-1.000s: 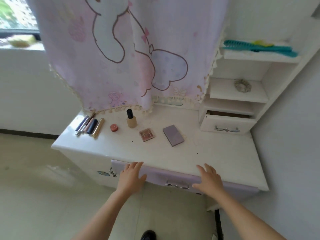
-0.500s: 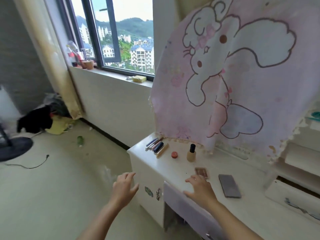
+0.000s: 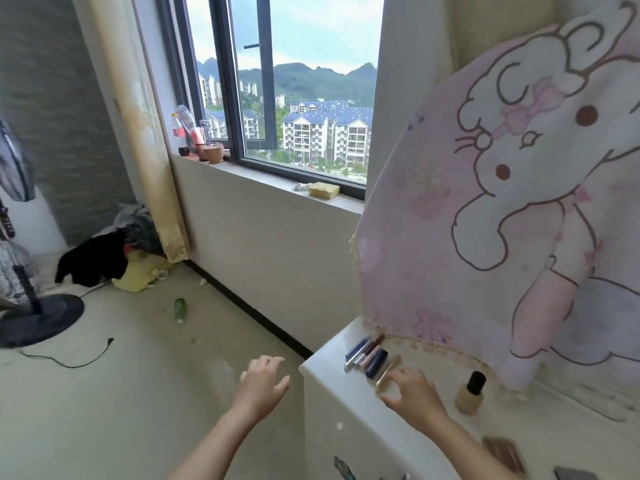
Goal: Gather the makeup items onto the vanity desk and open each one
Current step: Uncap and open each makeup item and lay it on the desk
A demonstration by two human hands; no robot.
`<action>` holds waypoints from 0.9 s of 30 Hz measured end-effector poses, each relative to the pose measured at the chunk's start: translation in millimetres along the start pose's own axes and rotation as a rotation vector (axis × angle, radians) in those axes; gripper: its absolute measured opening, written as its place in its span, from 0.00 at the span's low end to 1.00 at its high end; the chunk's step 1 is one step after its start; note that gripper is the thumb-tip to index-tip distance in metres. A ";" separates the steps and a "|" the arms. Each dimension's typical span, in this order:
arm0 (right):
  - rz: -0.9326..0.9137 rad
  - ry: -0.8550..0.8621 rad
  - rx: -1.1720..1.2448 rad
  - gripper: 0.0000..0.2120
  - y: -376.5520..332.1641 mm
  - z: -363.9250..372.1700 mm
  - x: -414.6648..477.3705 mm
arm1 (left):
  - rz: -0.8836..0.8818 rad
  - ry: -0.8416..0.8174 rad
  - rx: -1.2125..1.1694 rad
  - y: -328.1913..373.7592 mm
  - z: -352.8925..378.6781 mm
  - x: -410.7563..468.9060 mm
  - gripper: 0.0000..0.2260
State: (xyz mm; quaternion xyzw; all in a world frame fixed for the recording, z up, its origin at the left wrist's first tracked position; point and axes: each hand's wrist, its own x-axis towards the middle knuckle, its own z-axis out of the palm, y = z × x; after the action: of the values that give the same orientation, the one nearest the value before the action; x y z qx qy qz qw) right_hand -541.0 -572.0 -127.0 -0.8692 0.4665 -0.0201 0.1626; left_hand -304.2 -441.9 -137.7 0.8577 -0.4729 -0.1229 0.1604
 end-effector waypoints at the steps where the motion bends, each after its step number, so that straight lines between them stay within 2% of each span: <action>1: 0.023 -0.002 0.010 0.16 -3.6 2.6 11.1 | 0.008 -0.015 0.001 -1.4 -1.3 14.8 0.19; 9: 0.167 -0.086 0.026 0.12 8.8 28.1 80.9 | 0.015 -0.209 -0.113 18.5 45.1 93.4 0.15; 13: 0.194 -0.105 0.143 0.12 28.8 34.5 138.9 | 0.006 -0.270 -0.118 42.2 69.9 134.8 0.14; 18: 0.243 -0.138 0.316 0.09 43.9 48.1 219.1 | -0.085 -0.358 -0.088 63.7 96.3 183.1 0.14; 24: 0.219 -0.195 0.342 0.12 60.5 64.9 265.0 | -0.093 -0.448 -0.056 82.2 123.3 217.2 0.14; 27: 0.128 -0.204 0.219 0.11 61.1 72.4 270.2 | -0.094 -0.467 -0.016 84.1 131.6 225.5 0.08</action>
State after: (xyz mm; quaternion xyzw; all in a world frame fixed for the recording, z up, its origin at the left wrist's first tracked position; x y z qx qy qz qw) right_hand -424.3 -805.0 -245.5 -0.8122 0.4971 0.0280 0.3042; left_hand -298.9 -696.7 -239.0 0.8257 -0.4558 -0.3290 0.0477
